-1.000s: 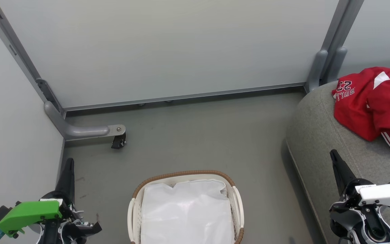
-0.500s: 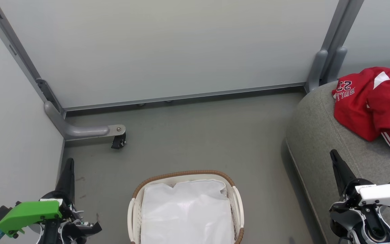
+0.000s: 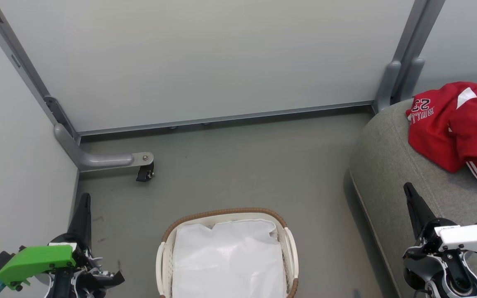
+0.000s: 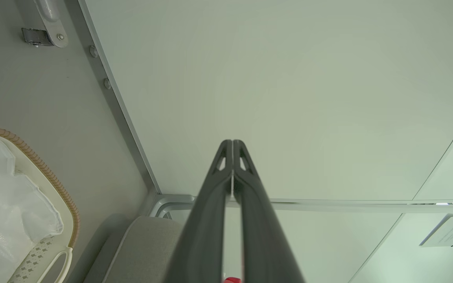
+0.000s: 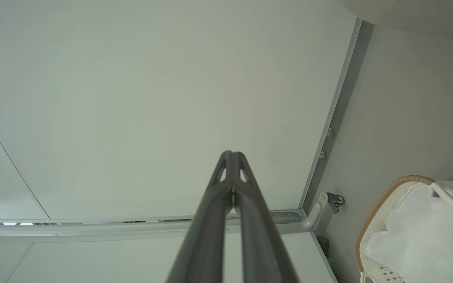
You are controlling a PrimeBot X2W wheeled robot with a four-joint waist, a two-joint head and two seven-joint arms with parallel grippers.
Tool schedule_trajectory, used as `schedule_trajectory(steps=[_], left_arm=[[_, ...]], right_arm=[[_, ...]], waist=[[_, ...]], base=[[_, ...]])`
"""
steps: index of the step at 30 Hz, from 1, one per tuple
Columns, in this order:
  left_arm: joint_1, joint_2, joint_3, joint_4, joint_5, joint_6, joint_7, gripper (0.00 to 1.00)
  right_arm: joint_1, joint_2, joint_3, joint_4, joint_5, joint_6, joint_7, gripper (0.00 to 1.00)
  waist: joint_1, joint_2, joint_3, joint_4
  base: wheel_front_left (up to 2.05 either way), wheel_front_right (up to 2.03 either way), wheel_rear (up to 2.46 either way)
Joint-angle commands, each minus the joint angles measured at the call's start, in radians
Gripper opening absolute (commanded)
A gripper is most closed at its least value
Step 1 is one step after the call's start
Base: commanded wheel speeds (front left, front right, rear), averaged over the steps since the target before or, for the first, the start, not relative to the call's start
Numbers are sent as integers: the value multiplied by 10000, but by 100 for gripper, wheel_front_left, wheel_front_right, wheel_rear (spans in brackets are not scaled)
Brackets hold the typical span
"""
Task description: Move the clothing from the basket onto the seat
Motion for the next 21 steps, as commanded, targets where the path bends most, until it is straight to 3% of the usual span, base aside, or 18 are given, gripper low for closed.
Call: schedule_trajectory(steps=[1,21], left_arm=[[-104,58,20,-16,-34,-64,43,0],[-103,58,20,-17,-35,-65,42,0]], right_arm=[[106,-59,-21,-37,34,-7,31,0],[106,-58,-20,-37,35,-7,30,0]], waist=[[0,0,0,0],[0,0,0,0]], base=[[0,0,0],[0,0,0]])
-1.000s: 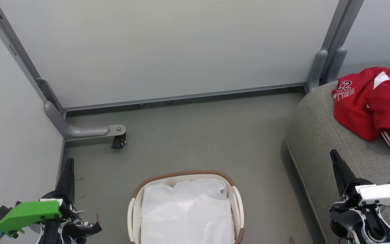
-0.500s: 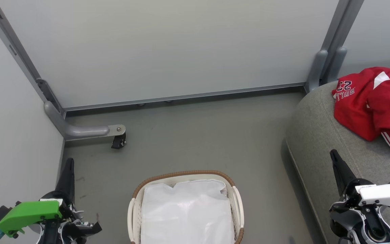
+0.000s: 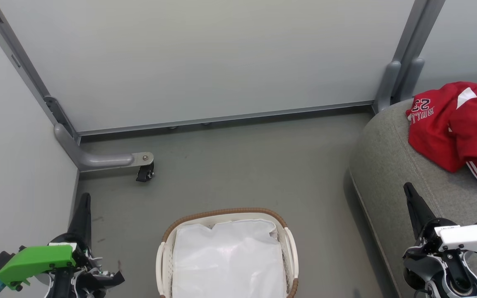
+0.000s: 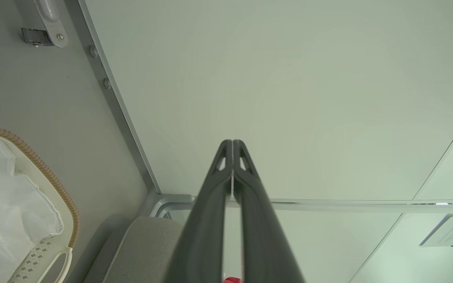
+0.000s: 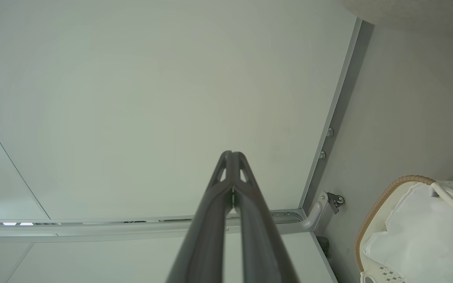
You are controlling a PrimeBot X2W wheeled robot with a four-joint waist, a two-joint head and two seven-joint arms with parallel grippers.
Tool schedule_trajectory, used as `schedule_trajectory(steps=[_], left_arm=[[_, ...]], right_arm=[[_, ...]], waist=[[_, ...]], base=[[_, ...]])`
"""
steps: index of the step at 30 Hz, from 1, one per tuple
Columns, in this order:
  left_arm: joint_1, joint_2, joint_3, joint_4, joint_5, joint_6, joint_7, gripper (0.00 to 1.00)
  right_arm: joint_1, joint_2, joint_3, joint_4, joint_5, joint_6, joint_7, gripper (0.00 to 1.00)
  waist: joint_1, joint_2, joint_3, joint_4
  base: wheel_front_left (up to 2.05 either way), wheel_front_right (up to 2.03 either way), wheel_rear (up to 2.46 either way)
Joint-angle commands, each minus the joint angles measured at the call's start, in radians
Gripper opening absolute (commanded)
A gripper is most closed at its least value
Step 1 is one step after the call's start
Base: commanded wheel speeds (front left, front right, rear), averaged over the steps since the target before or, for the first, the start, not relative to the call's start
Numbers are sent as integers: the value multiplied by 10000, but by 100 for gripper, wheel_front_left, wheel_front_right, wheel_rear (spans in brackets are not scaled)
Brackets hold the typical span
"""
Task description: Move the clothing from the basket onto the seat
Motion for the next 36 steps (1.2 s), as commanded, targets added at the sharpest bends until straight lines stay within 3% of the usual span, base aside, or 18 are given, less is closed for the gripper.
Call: schedule_trajectory(steps=[1,36], left_arm=[[-102,58,20,-17,-35,-65,42,0],[-102,58,18,-18,-35,-65,41,0]], right_arm=[[105,-56,-20,-37,35,-7,30,0],[105,-56,-19,-36,35,-7,29,0]], waist=[[0,0,0,0],[0,0,0,0]], base=[[0,0,0],[0,0,0]])
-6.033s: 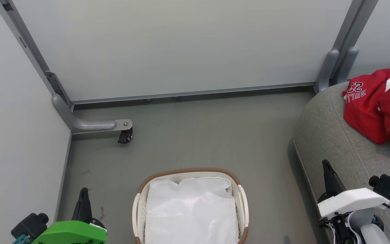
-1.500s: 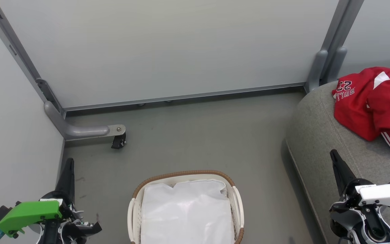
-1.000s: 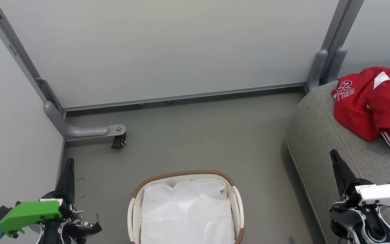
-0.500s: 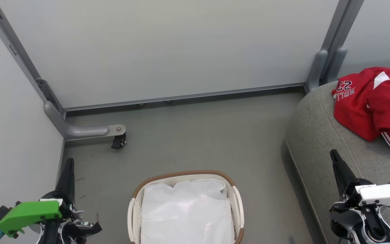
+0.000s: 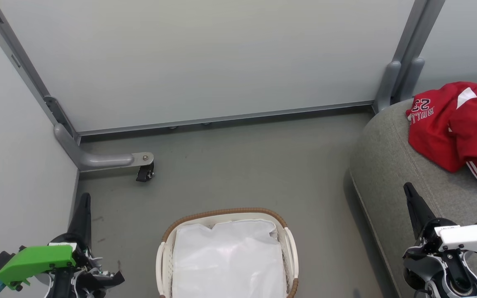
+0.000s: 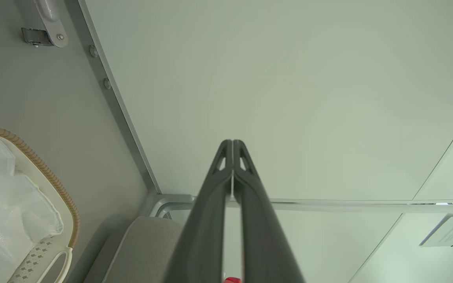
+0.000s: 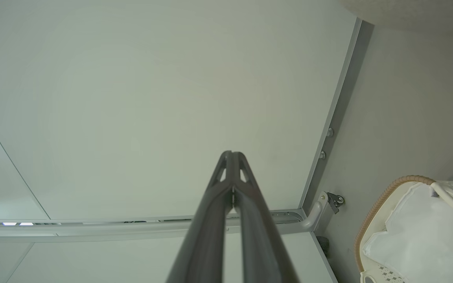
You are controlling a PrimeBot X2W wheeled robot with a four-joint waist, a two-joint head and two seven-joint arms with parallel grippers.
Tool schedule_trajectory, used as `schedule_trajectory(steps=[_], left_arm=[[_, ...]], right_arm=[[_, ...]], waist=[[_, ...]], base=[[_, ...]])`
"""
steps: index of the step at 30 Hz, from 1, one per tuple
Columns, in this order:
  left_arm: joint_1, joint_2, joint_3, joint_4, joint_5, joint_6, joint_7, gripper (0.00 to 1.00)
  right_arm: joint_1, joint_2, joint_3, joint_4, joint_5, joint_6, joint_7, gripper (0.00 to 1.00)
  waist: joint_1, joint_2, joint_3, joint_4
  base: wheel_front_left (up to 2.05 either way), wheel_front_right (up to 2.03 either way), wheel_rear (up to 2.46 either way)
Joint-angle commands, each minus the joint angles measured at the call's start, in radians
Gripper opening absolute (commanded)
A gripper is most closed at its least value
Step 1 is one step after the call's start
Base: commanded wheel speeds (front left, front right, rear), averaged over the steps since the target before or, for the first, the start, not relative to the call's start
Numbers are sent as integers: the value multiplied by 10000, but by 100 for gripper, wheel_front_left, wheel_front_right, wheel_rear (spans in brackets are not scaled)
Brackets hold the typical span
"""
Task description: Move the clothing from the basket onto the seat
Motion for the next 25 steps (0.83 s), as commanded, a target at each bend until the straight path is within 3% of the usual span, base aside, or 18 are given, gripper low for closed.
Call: schedule_trajectory(steps=[1,25], left_arm=[[-102,58,18,-16,-35,-62,41,0],[-102,59,18,-17,-36,-62,41,0]], right_arm=[[105,-56,-19,-34,35,-7,29,0],[106,-57,-19,-34,36,-7,29,0]], waist=[[0,0,0,0],[0,0,0,0]], base=[[0,0,0],[0,0,0]])
